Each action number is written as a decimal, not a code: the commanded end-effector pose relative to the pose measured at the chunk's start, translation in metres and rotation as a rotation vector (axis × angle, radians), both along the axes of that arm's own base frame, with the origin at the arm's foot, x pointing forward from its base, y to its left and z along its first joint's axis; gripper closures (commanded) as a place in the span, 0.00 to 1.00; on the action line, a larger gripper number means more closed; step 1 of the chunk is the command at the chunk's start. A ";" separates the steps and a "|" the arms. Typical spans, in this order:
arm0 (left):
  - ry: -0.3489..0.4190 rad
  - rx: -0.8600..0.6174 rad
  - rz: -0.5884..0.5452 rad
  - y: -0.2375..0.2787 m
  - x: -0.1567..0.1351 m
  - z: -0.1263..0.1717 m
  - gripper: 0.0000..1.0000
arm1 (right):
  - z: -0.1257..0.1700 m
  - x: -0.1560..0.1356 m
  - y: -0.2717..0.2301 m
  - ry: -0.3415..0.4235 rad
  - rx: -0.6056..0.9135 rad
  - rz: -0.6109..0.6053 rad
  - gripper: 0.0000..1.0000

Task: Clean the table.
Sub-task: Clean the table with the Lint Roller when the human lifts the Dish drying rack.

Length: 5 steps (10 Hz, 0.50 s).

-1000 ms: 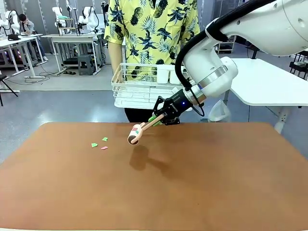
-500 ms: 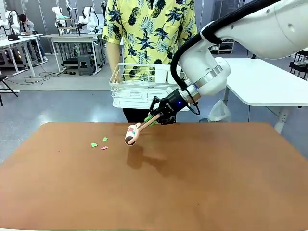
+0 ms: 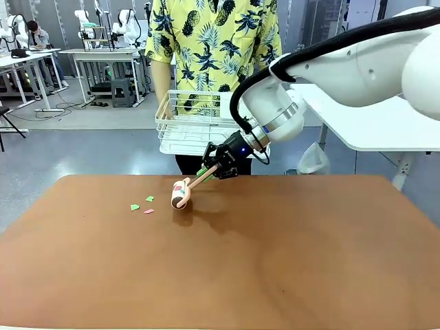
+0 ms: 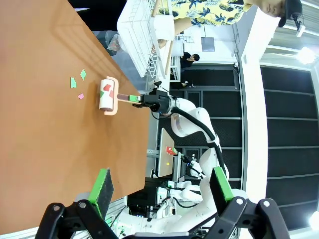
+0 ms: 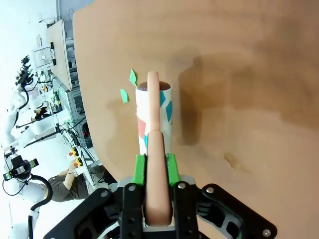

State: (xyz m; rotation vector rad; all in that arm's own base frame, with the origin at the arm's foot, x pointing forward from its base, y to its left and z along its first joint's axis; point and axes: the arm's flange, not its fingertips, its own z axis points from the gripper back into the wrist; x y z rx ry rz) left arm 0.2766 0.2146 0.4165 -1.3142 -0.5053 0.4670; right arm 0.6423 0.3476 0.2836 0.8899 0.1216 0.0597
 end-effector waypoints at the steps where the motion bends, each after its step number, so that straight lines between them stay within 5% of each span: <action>1: -0.013 -0.003 -0.008 0.002 -0.003 0.001 0.00 | -0.002 0.002 0.012 0.024 -0.029 -0.032 0.79; 5: -0.013 -0.003 -0.008 0.002 -0.003 0.001 0.00 | -0.047 -0.015 0.048 0.064 -0.087 -0.059 0.79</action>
